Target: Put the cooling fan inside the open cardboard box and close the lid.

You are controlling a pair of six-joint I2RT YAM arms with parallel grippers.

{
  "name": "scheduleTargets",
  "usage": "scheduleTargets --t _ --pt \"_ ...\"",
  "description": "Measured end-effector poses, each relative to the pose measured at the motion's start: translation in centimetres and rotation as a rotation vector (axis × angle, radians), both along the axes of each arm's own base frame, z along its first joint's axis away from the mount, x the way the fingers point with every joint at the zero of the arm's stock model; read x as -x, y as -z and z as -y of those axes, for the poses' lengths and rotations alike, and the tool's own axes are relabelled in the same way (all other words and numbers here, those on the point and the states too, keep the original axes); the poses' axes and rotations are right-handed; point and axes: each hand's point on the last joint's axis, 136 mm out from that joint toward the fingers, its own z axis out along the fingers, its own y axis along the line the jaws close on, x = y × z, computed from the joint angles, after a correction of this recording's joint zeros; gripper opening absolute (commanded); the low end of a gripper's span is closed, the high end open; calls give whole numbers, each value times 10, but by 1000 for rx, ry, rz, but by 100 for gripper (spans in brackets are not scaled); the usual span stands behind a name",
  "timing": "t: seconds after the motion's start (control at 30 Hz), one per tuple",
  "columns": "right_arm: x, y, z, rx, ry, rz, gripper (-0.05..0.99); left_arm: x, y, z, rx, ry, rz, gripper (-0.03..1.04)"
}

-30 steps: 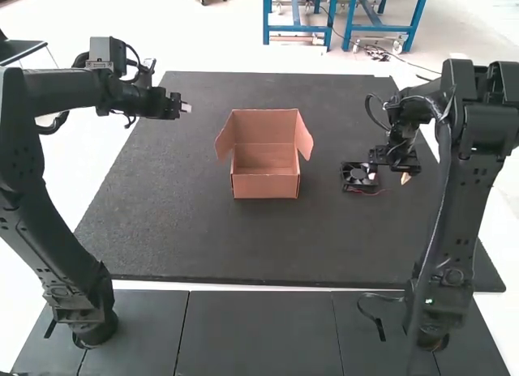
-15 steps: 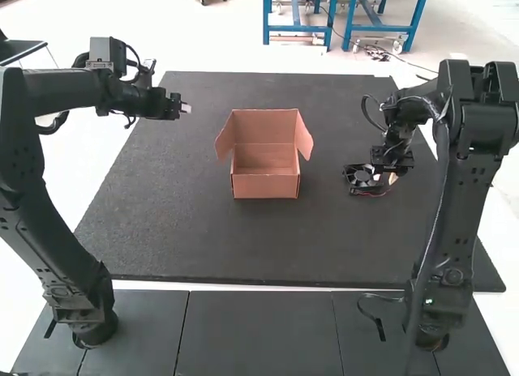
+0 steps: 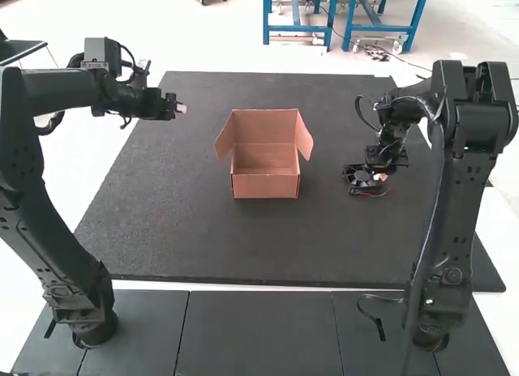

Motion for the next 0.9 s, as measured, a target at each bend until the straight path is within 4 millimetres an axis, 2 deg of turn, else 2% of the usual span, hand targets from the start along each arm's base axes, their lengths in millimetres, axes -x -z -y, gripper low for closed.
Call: scheduleTargets --t 0.2,0.5,0.67,0.8,0.9 --pt "3 -1 -2 -15 -5 -16 -2 2 1 3 5 15 -8 95" --pt "2 -4 -11 -66 -10 -19 -2 20 2 29 119 144 -60 95" --pt "0 -12 -19 -110 -15 -15 -2 25 0 35 148 177 -68 95" --pt "-1 -28 -24 -139 -16 11 -2 24 2 33 125 179 -60 95" --pt "-4 -58 -26 -153 -20 75 -2 23 5 29 100 165 -64 95"
